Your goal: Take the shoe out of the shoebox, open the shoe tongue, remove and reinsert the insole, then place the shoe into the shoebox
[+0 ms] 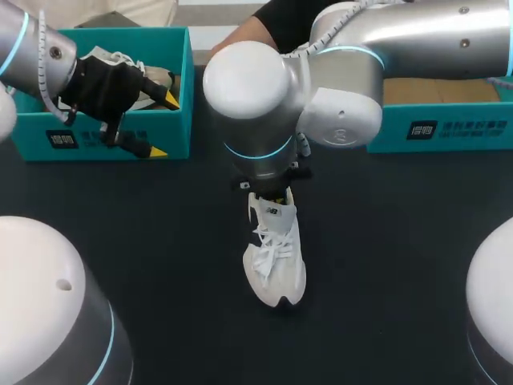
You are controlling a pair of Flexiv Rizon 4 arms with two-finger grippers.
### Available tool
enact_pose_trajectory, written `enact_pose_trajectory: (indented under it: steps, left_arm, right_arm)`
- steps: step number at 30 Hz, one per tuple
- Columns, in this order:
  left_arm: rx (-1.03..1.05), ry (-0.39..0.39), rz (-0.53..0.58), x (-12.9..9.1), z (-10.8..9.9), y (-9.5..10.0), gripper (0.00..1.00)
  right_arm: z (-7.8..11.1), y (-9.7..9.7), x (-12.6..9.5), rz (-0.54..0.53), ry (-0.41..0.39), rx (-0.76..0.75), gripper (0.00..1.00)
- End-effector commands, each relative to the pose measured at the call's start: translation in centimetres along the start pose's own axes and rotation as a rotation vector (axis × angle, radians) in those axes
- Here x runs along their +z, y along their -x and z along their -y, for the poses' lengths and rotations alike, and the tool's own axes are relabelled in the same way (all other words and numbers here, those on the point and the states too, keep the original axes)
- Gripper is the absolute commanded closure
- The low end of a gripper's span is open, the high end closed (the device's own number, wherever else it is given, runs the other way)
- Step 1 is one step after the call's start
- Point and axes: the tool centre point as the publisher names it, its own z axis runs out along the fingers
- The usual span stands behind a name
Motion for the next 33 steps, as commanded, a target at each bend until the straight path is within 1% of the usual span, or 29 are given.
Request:
enact_pose_trajectory:
  steps: [1,6,14,20,25,28,33]
  left_arm:
    - [0.001,0.003,0.000,0.0,0.0,-0.1,0.00]
    - [0.001,0.003,0.000,0.0,0.0,-0.1,0.00]
    - [0.001,0.003,0.000,0.0,0.0,-0.1,0.00]
    - [0.001,0.003,0.000,0.0,0.0,-0.1,0.00]
    - [0.001,0.003,0.000,0.0,0.0,-0.1,0.00]
    - [0.001,0.003,0.000,0.0,0.0,-0.1,0.00]
    - [0.001,0.003,0.000,0.0,0.0,-0.1,0.00]
  right_arm:
    - [0.2,0.0,0.9,-0.002,-0.003,0.005,1.00]
    - [0.1,0.4,1.7,0.014,-0.007,0.006,1.00]
    - [0.0,0.5,4.2,0.045,-0.008,-0.010,1.00]
    - [-0.1,-0.2,6.4,0.035,-0.013,-0.022,1.00]
    - [0.2,-0.8,7.9,0.025,-0.033,-0.043,1.00]
    - [0.1,-0.8,7.6,0.021,-0.034,-0.057,1.00]
    - [-1.1,-0.5,5.4,0.036,0.012,-0.084,1.00]
